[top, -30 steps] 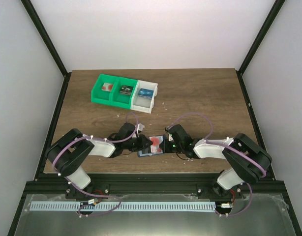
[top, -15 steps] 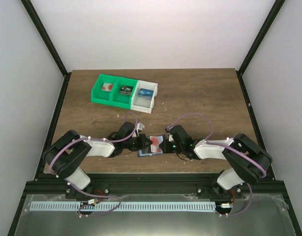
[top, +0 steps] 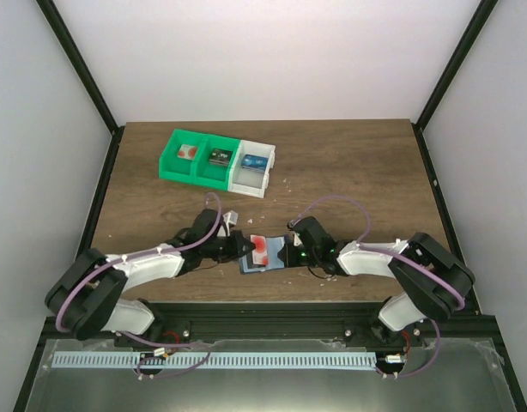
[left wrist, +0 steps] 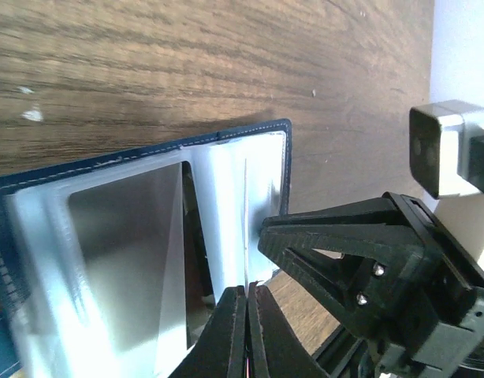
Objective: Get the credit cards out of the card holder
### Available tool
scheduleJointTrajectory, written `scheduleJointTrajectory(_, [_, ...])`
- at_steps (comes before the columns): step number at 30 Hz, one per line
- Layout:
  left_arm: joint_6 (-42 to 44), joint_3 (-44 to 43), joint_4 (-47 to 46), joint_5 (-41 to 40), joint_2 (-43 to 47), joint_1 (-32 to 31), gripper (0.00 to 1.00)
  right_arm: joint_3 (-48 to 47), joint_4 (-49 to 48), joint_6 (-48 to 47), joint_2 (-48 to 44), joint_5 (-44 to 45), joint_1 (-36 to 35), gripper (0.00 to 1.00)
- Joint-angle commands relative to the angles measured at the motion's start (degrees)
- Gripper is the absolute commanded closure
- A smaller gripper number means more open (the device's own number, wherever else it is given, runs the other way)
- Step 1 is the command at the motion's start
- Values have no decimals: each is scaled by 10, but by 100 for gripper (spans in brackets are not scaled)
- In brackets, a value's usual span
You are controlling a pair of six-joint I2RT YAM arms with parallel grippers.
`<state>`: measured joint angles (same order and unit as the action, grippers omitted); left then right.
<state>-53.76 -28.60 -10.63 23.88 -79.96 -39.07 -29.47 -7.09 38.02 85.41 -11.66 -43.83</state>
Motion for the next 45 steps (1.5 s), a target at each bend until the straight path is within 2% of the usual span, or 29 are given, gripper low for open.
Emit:
scheduleJointTrajectory(1, [18,12,54,22,56,29,100,-19,97,-38,-19,26,6,89])
scheduleJointTrajectory(7, [61,-12,104,65,101,43,100,-73,176,-107,-104,-22,7,82])
scheduleJointTrajectory(10, [93,-26,127,106,100,43,100,-103,211,-138,-154,-96,14,77])
scheduleJointTrajectory(13, [116,-21,112,166,104,43,100,-136,239,-165,-188,-161,17,71])
scheduleJointTrajectory(19, [127,-18,86,277,133,43,100,-213,339,-209,-185,-235,41,67])
scheduleJointTrajectory(25, [114,-3,42,339,152,42,100,-213,343,-232,-184,-360,101,57])
scheduleJointTrajectory(32, [111,6,17,361,179,28,100,-208,343,-261,-142,-467,104,52])
scheduleJointTrajectory(37, [113,4,12,360,184,18,100,-192,320,-253,-135,-519,103,54])
scheduleJointTrajectory(41, [114,4,11,357,184,16,100,-188,315,-252,-138,-525,103,66])
scheduleJointTrajectory(45, [118,-1,15,357,188,16,100,-182,314,-254,-135,-536,103,71])
